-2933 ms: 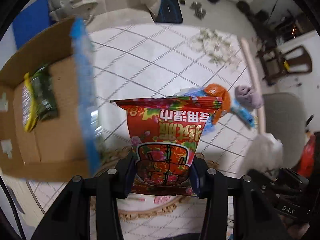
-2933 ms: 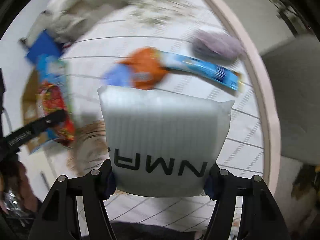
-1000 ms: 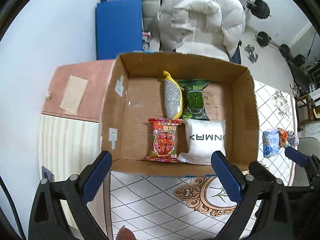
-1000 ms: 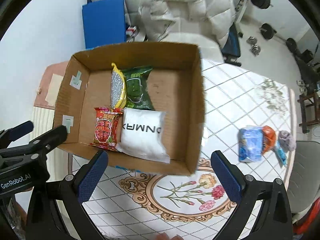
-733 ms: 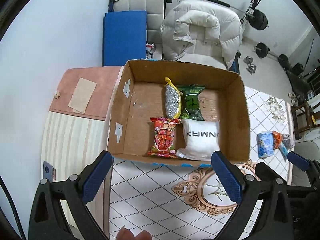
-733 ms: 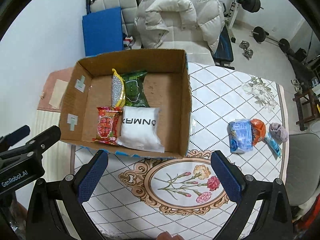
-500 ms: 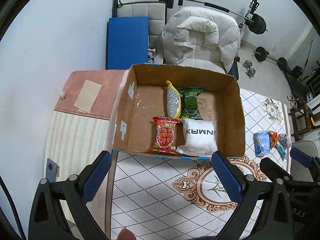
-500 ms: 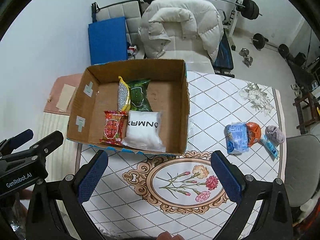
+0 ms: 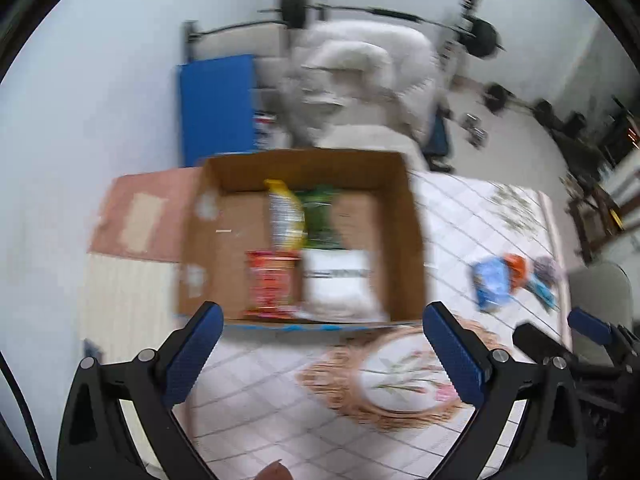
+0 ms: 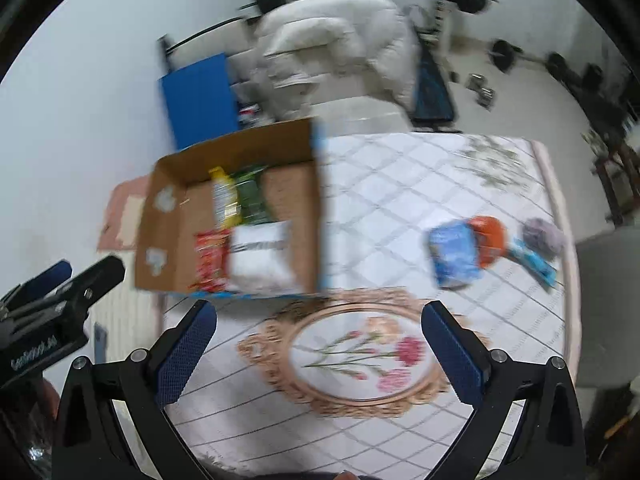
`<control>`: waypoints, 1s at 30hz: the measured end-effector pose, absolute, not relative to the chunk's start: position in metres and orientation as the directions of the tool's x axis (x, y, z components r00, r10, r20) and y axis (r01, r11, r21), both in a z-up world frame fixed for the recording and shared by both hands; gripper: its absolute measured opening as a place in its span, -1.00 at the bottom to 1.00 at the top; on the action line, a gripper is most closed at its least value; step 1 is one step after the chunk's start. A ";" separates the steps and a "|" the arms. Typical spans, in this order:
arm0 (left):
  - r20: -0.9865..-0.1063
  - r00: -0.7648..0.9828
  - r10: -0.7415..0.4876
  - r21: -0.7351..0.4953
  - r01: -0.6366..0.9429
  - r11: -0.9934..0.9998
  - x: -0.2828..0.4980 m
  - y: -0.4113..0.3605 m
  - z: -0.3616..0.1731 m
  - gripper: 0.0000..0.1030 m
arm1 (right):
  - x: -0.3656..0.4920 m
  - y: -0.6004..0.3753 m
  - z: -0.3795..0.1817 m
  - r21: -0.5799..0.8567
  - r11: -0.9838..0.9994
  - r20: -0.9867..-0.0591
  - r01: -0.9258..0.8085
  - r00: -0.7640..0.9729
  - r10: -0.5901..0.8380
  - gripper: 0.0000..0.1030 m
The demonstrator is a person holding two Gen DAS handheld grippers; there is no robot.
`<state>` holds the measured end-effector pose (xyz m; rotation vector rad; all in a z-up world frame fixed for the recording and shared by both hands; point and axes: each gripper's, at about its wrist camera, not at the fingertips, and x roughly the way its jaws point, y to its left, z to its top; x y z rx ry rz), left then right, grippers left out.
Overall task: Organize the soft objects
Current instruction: 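Grasp the blue-white milk pouch with the left gripper while the right grasps the orange bag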
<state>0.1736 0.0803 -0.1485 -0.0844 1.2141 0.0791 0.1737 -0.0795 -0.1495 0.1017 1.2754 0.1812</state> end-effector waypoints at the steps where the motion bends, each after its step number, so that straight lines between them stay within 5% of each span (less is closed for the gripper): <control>1: -0.940 0.342 -0.005 -0.037 -0.085 0.996 0.181 0.064 -0.153 0.99 | 0.179 -0.104 -0.152 0.165 0.985 -0.945 -0.039 0.280 0.169 1.00; 11: -0.994 0.015 -0.107 -0.107 0.022 0.994 0.270 -0.104 -0.298 0.98 | 0.268 -0.284 -0.259 0.129 0.981 -0.988 0.146 0.100 0.115 0.99; 17: -0.993 -0.095 -0.071 -0.069 -0.025 0.997 0.284 -0.117 -0.356 0.93 | 0.317 -0.283 -0.361 0.162 0.980 -0.980 0.113 -0.097 0.173 0.56; 20: -0.990 -0.120 -0.070 -0.066 -0.038 0.997 0.289 -0.119 -0.368 0.79 | 0.327 -0.282 -0.398 0.178 0.978 -0.967 0.104 -0.165 0.194 0.14; 22: -0.987 -0.129 -0.099 -0.092 -0.060 0.994 0.292 -0.120 -0.372 0.79 | 0.326 -0.285 -0.396 0.183 0.978 -0.972 0.098 -0.134 0.195 -0.13; 30: -0.938 -0.234 -0.257 -0.229 -0.139 0.963 0.316 -0.150 -0.402 0.79 | 0.316 -0.325 -0.354 0.222 0.960 -0.973 0.170 -0.029 0.230 -0.14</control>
